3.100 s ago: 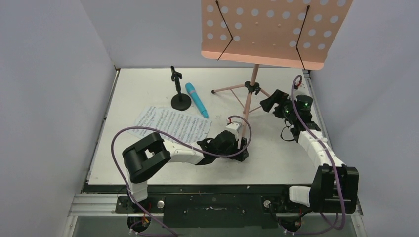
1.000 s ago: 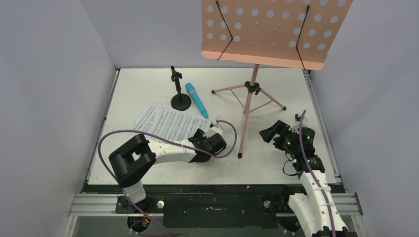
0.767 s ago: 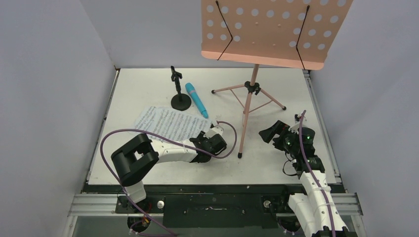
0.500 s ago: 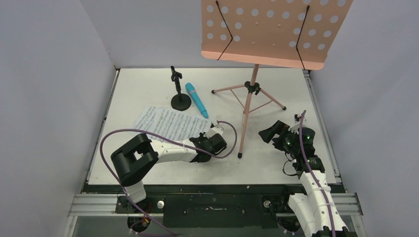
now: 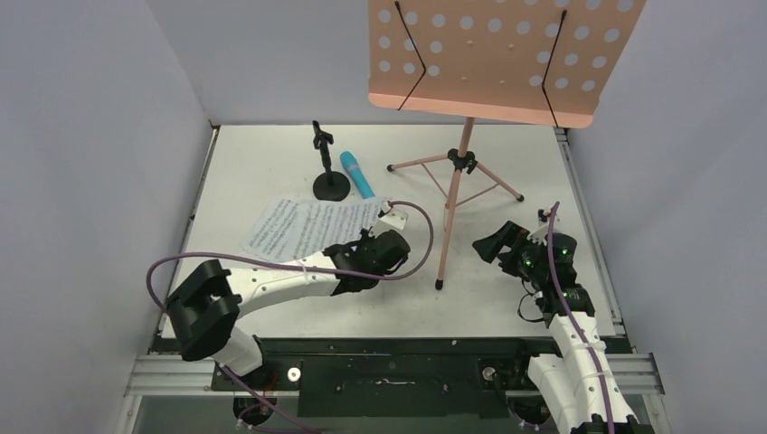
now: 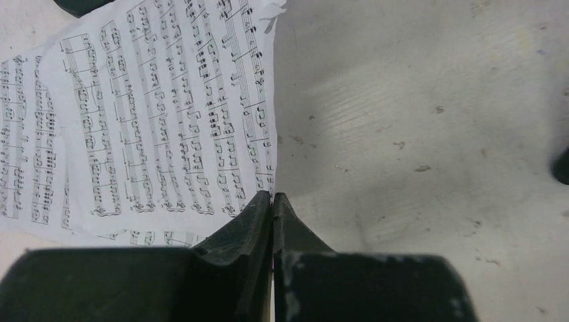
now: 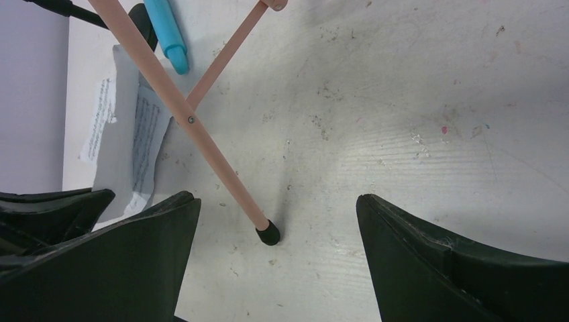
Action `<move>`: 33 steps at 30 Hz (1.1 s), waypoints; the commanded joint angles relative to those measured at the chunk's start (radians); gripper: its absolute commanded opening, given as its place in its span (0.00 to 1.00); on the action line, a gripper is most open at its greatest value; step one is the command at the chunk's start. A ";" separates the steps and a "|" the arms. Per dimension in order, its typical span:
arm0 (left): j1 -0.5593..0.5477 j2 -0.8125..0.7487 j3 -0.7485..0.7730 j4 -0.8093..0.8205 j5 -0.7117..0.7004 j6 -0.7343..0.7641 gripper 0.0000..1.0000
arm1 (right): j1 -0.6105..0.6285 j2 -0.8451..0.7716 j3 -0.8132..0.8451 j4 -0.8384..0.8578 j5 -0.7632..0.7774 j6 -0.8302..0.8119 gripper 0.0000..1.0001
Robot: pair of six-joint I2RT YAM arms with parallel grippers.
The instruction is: Set up the instrument practice props
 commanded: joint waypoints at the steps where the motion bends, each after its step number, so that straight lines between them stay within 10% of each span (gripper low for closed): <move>1: -0.021 -0.149 0.011 0.056 0.096 -0.040 0.00 | -0.004 -0.008 0.054 0.019 -0.024 -0.007 0.90; 10: -0.132 -0.377 -0.189 0.455 0.308 -0.043 0.00 | -0.006 -0.010 0.050 0.018 -0.027 -0.009 0.90; 25: -0.297 -0.161 -0.076 0.558 0.441 -0.008 0.02 | -0.005 -0.008 0.056 0.009 -0.031 -0.021 0.90; 33: -0.302 -0.154 -0.137 0.696 0.504 -0.043 0.72 | -0.005 -0.008 0.042 0.034 -0.056 -0.007 0.90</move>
